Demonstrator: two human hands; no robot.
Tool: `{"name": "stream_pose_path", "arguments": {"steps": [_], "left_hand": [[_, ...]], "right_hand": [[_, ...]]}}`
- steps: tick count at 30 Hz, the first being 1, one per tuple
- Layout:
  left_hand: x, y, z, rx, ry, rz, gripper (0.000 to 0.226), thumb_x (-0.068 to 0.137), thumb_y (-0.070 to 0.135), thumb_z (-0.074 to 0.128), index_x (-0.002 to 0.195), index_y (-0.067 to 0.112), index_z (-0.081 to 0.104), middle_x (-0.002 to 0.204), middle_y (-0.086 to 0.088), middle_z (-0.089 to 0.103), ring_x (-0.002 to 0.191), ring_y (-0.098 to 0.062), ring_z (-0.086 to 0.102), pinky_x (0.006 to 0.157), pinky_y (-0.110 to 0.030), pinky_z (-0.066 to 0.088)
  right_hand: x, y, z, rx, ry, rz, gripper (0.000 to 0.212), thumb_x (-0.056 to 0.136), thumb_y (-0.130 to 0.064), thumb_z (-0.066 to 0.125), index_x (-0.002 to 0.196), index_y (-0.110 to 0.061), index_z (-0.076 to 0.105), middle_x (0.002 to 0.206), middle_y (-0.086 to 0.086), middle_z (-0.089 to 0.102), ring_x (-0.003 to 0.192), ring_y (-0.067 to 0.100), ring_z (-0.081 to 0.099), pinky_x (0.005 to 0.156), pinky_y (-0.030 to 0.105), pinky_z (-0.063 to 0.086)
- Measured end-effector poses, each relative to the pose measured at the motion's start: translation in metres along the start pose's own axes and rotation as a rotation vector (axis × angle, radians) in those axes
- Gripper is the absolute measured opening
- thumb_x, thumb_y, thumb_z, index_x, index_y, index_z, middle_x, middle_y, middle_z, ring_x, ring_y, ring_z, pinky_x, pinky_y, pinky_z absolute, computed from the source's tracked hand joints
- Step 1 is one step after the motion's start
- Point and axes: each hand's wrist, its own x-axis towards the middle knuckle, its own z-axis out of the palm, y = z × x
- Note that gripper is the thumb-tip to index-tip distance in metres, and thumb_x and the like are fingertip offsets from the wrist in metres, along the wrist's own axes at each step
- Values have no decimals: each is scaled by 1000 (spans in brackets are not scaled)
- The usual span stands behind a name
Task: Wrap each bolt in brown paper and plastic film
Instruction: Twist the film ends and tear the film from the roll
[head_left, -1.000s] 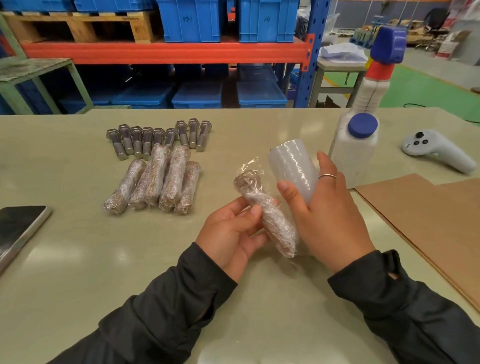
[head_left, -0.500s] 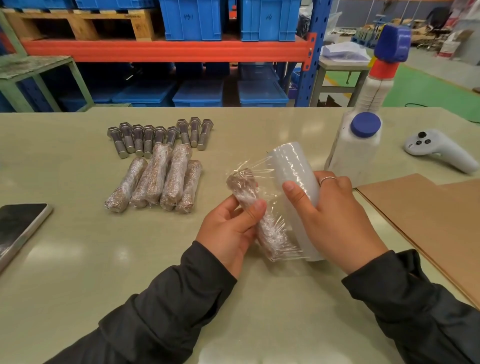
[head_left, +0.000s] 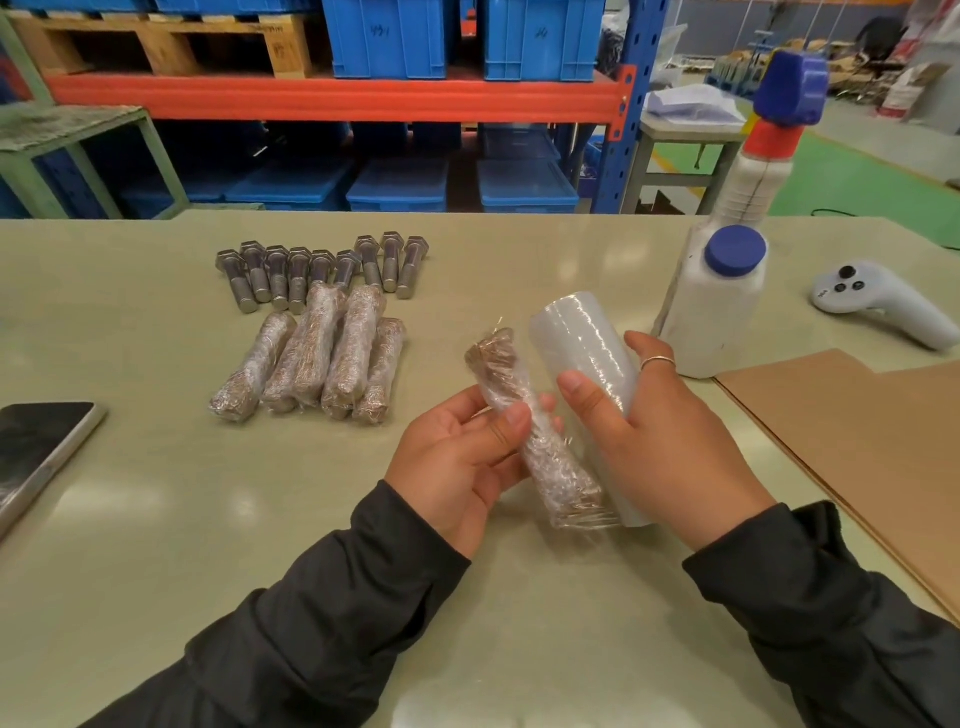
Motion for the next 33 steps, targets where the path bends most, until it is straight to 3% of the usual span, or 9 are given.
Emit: {"name": "stream_pose_path", "arguments": {"steps": [9, 11, 13, 15, 18, 20, 22, 24, 33], "left_hand": [[2, -6, 0, -97, 5, -52, 37, 70, 9, 56, 106, 8, 62, 96, -11, 72, 83, -18, 70, 69, -27, 57], [2, -6, 1, -90, 1, -57, 37, 69, 12, 59, 105, 9, 63, 93, -8, 71, 81, -16, 69, 70, -25, 57], [2, -7, 2, -57, -10, -47, 43, 66, 17, 64, 108, 10, 62, 95, -6, 71, 82, -15, 67, 74, -25, 56], [3, -9, 4, -13, -2, -37, 53, 62, 19, 68, 114, 10, 60, 99, -6, 70, 86, -17, 67, 79, -28, 54], [4, -12, 5, 16, 49, -18, 51, 59, 14, 69, 110, 11, 61, 93, -8, 71, 78, -18, 67, 73, -30, 56], [4, -11, 3, 32, 64, -6, 41, 60, 12, 67, 100, 10, 65, 84, -5, 71, 69, -16, 67, 66, -28, 57], [4, -8, 1, 44, 67, -5, 36, 60, 12, 66, 96, 8, 66, 81, -4, 71, 67, -15, 67, 63, -26, 57], [4, -6, -1, 47, 70, -12, 38, 60, 12, 66, 98, 7, 65, 82, -4, 72, 67, -14, 68, 60, -25, 56], [3, -7, -1, -22, 62, -45, 36, 65, 8, 61, 100, 3, 63, 85, -8, 72, 70, -16, 69, 58, -25, 55]], "right_hand": [[0, 2, -4, 133, -39, 26, 84, 79, -67, 42, 145, -23, 17, 133, 0, 51, 109, 22, 56, 79, 28, 40], [0, 1, -6, 198, -64, 37, 71, 80, -63, 45, 138, -27, 28, 124, -2, 54, 99, 17, 57, 72, 27, 43], [-1, -1, -7, 260, -70, 47, 34, 82, -60, 45, 110, -42, 38, 111, -5, 56, 88, 10, 57, 65, 21, 42], [-1, -2, -7, 294, -80, 53, 17, 84, -58, 44, 88, -43, 37, 103, -7, 56, 86, 6, 56, 65, 20, 42], [-2, -3, -6, 292, -90, 66, 14, 88, -51, 43, 81, -41, 38, 94, -15, 54, 80, 2, 54, 60, 15, 40], [-2, -4, -7, 278, -109, 79, 7, 89, -46, 44, 88, -40, 42, 97, -13, 55, 79, 4, 55, 56, 12, 39], [-1, -3, -8, 279, -162, 84, 37, 88, -50, 44, 123, -37, 40, 120, -4, 55, 95, 12, 57, 67, 18, 41], [0, -2, -8, 263, -179, 112, 72, 87, -54, 45, 147, -23, 19, 140, -1, 43, 116, 18, 51, 82, 24, 38], [-3, -7, -9, 267, -160, 100, 83, 83, -56, 50, 149, -20, 14, 145, 1, 39, 128, 19, 44, 103, 33, 37]]}}
